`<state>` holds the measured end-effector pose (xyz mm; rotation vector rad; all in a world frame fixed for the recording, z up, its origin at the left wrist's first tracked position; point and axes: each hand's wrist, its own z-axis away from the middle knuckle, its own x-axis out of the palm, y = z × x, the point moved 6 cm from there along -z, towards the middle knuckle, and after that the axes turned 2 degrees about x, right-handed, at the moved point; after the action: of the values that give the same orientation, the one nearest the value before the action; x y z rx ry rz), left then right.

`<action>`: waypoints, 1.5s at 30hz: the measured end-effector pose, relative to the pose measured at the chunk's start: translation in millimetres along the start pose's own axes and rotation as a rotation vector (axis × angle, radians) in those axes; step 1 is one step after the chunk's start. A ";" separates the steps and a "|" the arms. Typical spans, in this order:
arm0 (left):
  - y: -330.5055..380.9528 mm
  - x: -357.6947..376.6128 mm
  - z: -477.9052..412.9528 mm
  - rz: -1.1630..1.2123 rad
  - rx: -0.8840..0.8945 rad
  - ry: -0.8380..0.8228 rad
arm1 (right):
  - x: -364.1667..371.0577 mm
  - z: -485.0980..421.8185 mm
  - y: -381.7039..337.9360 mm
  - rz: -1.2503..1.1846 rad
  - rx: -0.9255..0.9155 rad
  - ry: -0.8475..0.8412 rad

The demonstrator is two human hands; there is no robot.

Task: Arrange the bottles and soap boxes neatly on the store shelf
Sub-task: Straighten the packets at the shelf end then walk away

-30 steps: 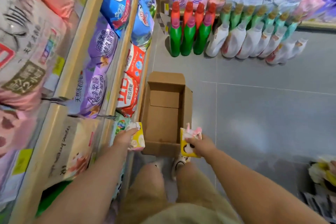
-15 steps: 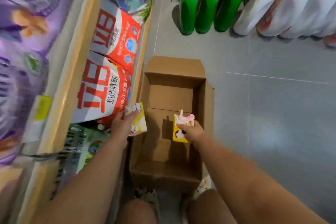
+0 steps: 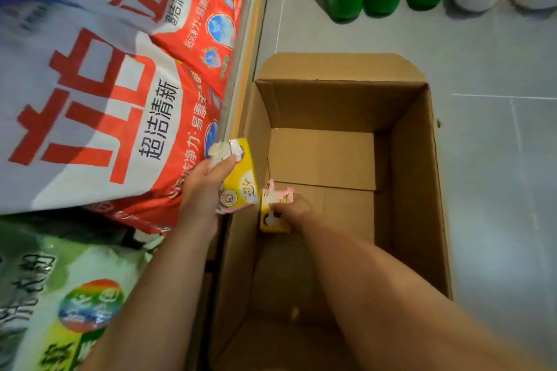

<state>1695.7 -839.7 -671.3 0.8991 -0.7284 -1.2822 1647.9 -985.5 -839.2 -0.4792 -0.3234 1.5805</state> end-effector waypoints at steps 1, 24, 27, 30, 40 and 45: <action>1.2 -0.3 1.6 -0.002 -0.004 0.002 | -0.3 -0.1 0.9 0.065 -0.013 0.041; 33.2 83.8 -8.0 -0.865 0.168 -0.099 | -81.9 108.3 -82.7 -0.597 -0.182 -0.440; 27.4 56.7 2.1 -0.971 0.310 -0.010 | -88.7 93.9 -51.2 -0.574 -0.084 -0.292; 5.4 31.6 2.4 -1.004 0.269 -0.055 | -90.1 78.6 -16.7 -0.493 0.047 -0.144; -35.0 17.8 -8.8 -0.879 -0.078 -0.165 | -65.9 32.3 28.7 0.113 0.198 0.190; -37.4 14.3 -12.8 -0.852 -0.112 -0.164 | -64.5 30.6 25.0 0.206 0.099 0.330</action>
<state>1691.1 -853.8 -710.7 1.0630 -0.3830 -2.1435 1612.5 -1048.8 -817.8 -0.7023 0.0579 1.6736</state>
